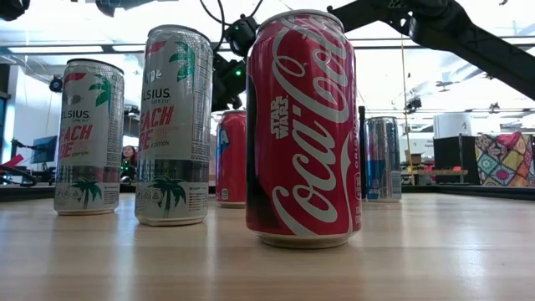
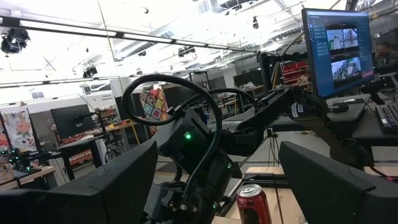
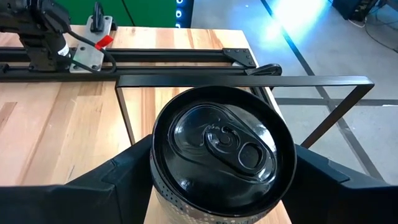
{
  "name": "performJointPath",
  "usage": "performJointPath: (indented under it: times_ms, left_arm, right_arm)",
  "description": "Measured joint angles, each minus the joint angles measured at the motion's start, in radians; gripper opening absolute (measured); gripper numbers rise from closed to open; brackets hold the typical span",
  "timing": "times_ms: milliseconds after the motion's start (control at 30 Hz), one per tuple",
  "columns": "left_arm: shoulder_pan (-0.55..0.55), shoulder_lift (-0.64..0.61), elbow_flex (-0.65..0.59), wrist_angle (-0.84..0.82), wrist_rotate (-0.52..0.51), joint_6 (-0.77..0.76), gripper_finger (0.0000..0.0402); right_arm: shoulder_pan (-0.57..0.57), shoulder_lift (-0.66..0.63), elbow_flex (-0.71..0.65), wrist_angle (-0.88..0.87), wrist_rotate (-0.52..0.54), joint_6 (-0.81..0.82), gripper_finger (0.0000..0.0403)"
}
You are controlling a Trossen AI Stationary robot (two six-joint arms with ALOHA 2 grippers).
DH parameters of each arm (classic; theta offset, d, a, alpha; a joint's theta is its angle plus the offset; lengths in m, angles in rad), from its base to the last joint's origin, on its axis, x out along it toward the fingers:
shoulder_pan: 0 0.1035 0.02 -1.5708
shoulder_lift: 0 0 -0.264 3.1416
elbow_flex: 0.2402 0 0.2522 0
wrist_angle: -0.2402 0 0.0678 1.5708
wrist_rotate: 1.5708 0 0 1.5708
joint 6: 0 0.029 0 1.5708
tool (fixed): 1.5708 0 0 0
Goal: Place canned beverage on shelf
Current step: Put the bottom right white soda can on the shelf
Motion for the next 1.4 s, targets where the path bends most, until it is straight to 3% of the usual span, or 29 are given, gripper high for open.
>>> performJointPath:
  times_ms: [333,800,1133,1400]
  left_arm:
    - [0.000,0.000,0.000,0.000,0.000,0.000,0.0323]
    - [0.000,0.000,0.000,-0.001,0.000,0.000,0.0323]
    - [0.000,0.019,0.000,-0.029,0.000,-0.058,0.0323]
    - [0.000,0.080,0.008,-0.032,0.001,-0.101,0.0323]
  right_arm:
    - [0.000,0.000,-0.001,0.000,0.000,0.017,0.0275]
    - [0.000,-0.003,-0.002,0.010,0.001,0.019,0.0346]
    - [0.002,-0.071,-0.001,-0.010,0.003,0.026,0.0348]
    - [0.002,-0.204,0.000,-0.153,0.004,0.038,0.0332]
